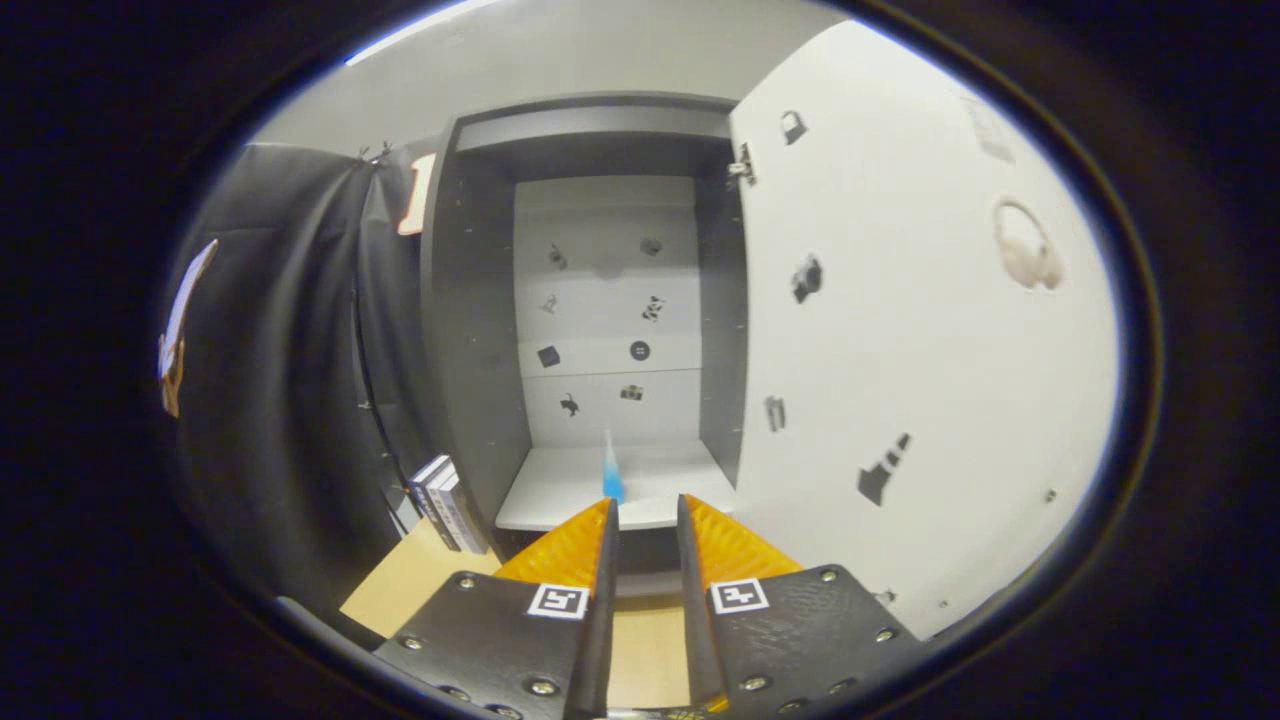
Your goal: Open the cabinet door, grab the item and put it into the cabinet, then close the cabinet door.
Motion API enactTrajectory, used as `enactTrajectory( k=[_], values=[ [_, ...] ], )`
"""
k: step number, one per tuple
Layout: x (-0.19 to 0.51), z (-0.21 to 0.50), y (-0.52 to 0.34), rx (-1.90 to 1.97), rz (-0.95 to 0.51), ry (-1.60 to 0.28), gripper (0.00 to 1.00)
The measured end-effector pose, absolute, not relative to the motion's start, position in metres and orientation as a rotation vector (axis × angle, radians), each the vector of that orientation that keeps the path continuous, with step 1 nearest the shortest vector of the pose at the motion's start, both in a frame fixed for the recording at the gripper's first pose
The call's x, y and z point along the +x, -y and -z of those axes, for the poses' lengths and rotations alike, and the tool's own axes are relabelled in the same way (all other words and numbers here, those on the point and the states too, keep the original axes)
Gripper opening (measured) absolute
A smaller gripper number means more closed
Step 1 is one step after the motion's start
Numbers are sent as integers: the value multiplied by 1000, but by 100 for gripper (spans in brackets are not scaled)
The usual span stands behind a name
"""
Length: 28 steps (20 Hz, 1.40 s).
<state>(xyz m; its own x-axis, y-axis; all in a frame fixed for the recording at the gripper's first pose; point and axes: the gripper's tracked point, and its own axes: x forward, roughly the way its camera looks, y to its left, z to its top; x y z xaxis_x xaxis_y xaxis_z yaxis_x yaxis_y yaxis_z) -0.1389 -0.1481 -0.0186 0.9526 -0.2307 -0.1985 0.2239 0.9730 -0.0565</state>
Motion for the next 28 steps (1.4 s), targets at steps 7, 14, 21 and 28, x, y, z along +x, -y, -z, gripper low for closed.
enactTrajectory(
  k=[7, 14, 21, 28],
  values=[
    [-232, 7, 199, 13, 445, -185, 30],
    [-289, -3, 253, 28, 622, -145, 30],
    [-300, -4, 278, -2, 622, -132, 32],
    [-281, -4, 292, -35, 582, -113, 97]
  ],
)
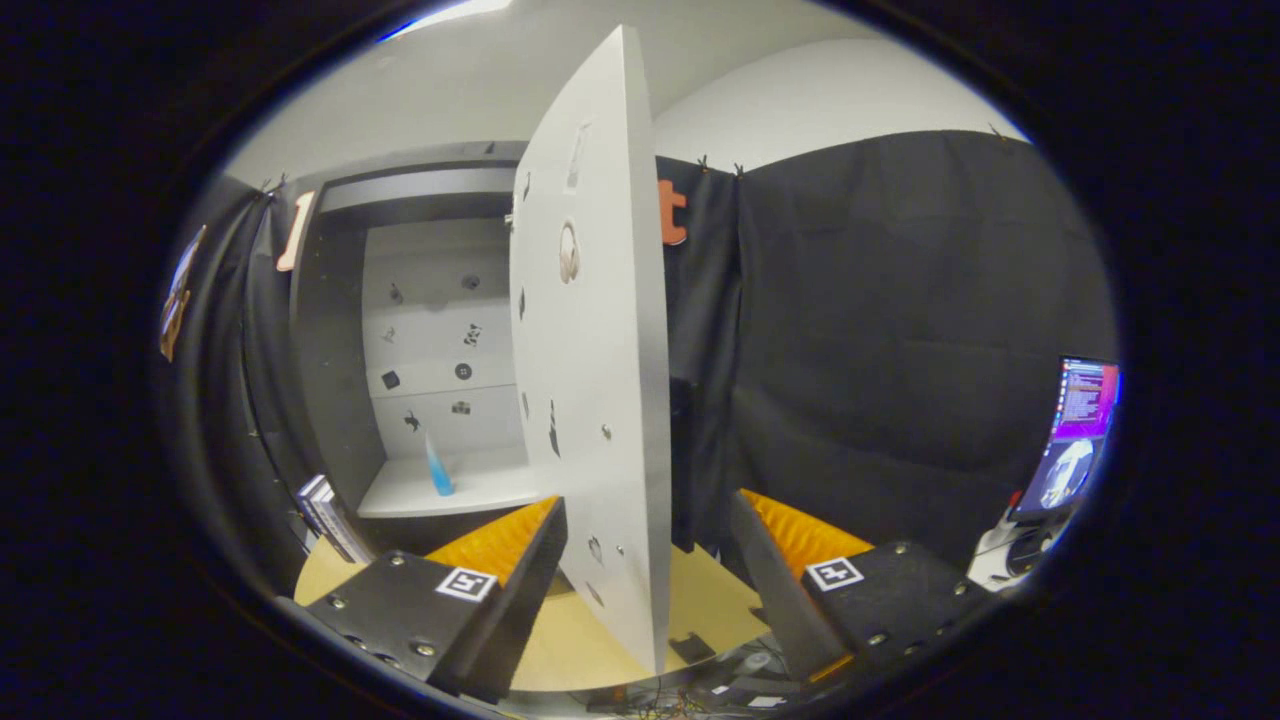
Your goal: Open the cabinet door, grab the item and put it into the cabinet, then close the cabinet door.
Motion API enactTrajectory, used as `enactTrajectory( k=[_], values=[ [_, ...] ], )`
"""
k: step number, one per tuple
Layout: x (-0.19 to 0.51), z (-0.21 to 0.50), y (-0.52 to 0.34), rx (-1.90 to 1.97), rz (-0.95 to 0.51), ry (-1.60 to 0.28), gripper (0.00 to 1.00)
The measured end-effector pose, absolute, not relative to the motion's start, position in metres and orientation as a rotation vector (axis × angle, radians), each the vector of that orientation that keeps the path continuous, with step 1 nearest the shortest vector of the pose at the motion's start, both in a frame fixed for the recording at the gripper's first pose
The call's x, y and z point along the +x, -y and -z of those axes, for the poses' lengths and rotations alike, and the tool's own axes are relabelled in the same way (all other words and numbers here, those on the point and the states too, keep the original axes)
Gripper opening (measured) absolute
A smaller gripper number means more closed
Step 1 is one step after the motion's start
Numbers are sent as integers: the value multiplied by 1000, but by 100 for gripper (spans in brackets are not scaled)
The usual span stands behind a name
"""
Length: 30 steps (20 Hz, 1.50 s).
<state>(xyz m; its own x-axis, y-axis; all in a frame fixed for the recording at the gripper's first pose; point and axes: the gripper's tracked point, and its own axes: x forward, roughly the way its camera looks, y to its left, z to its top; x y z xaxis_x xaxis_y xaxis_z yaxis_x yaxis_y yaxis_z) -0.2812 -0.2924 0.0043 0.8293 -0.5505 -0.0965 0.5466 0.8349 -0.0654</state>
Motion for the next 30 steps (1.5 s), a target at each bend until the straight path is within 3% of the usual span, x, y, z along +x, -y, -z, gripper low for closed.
enactTrajectory(
  k=[8, 11, 25, 30],
  values=[
    [-241, 6, 276, -56, 470, -145, 99],
    [-241, 12, 280, -122, 488, -178, 100],
    [-229, 23, 143, -34, 18, -230, 100],
    [-226, 25, 138, -52, 19, -252, 100]
  ],
)
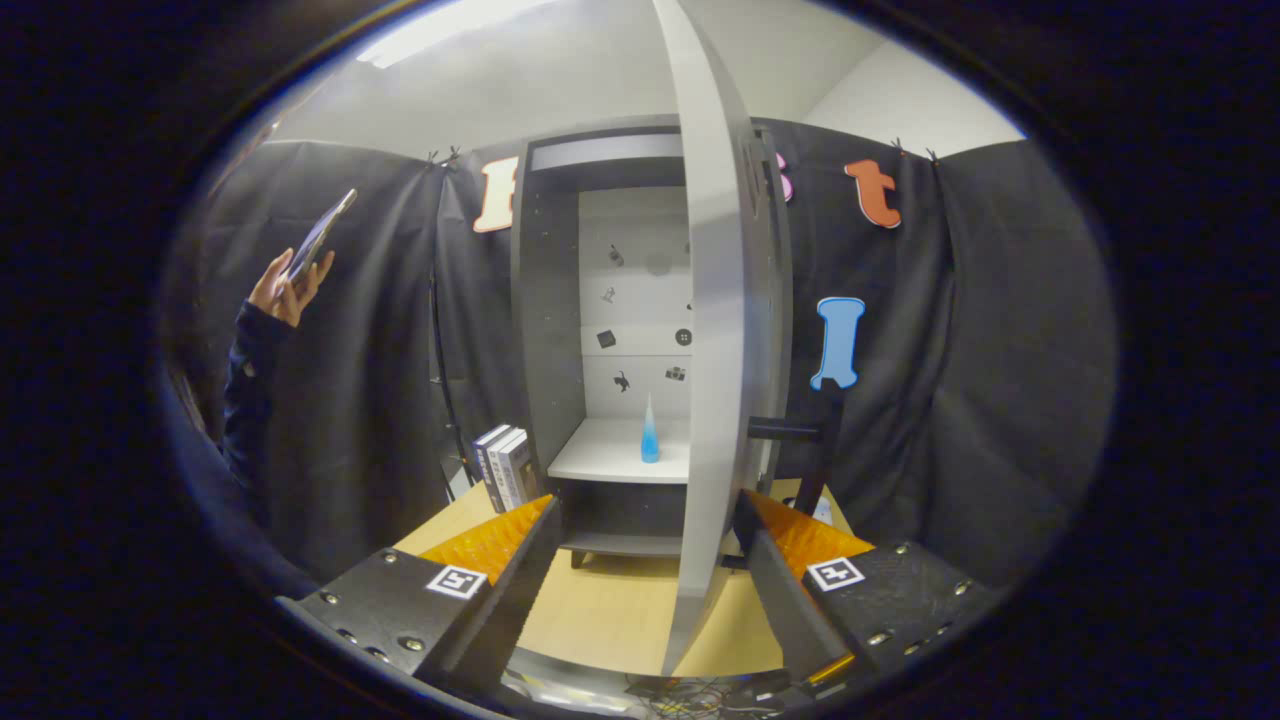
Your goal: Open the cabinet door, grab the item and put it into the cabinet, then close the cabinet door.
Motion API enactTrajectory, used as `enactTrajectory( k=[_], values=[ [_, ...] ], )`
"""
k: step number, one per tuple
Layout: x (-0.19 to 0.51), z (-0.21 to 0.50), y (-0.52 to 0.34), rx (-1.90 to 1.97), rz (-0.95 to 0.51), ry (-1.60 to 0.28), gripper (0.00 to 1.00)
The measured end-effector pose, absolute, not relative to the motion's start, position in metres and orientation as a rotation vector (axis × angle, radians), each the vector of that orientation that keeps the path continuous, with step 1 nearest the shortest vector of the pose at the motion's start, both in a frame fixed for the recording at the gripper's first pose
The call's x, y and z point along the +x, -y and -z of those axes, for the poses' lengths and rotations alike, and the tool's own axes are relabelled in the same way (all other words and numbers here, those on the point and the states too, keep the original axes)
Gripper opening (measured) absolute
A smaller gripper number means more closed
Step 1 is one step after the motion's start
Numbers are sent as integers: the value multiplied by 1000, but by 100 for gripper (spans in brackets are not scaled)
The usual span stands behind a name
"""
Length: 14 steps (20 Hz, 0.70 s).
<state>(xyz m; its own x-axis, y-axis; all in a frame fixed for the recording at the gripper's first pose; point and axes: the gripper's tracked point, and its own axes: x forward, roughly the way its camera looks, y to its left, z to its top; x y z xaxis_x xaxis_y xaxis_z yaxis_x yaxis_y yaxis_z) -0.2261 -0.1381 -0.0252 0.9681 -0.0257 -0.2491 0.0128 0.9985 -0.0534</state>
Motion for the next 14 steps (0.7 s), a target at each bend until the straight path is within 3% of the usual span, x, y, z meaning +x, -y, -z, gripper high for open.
enactTrajectory(
  k=[8, 14],
  values=[
    [-226, 39, 119, -59, 77, -298, 100],
    [-232, 49, 100, -37, 41, -357, 100]
  ],
)
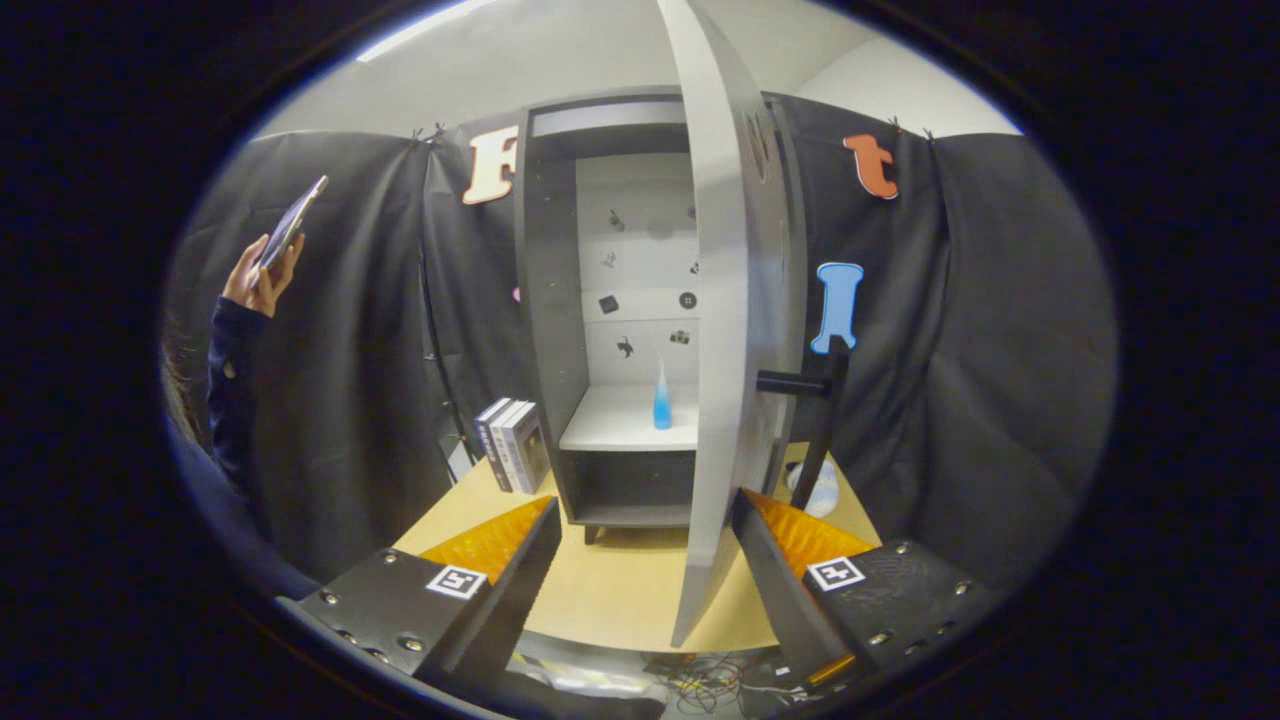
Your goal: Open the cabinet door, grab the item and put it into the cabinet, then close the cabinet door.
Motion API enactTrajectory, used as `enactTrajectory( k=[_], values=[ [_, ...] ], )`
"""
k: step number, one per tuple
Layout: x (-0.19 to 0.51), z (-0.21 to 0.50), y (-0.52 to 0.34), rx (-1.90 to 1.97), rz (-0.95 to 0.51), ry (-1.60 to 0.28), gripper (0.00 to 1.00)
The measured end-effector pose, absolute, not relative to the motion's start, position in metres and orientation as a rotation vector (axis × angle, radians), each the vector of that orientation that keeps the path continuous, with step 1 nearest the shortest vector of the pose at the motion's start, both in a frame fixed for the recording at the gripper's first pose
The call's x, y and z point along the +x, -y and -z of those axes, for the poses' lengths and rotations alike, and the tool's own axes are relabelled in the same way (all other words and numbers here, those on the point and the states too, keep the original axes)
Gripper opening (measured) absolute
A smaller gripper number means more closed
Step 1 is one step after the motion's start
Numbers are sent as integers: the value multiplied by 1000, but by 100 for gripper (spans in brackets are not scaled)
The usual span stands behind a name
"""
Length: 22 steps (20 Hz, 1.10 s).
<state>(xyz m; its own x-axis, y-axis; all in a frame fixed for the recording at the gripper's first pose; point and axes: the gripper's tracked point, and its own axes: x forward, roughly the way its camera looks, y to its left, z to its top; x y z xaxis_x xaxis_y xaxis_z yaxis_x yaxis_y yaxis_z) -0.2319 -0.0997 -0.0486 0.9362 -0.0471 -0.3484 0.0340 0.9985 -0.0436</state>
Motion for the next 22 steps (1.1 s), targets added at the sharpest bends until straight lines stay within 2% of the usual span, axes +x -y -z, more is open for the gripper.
enactTrajectory(
  k=[3, 11, 17, 22],
  values=[
    [-228, 50, 89, -22, 16, -361, 100],
    [-221, 42, 44, 42, -161, -360, 100],
    [-210, 32, 83, 29, -70, -321, 100],
    [-172, 26, 109, 13, 2, -247, 100]
  ],
)
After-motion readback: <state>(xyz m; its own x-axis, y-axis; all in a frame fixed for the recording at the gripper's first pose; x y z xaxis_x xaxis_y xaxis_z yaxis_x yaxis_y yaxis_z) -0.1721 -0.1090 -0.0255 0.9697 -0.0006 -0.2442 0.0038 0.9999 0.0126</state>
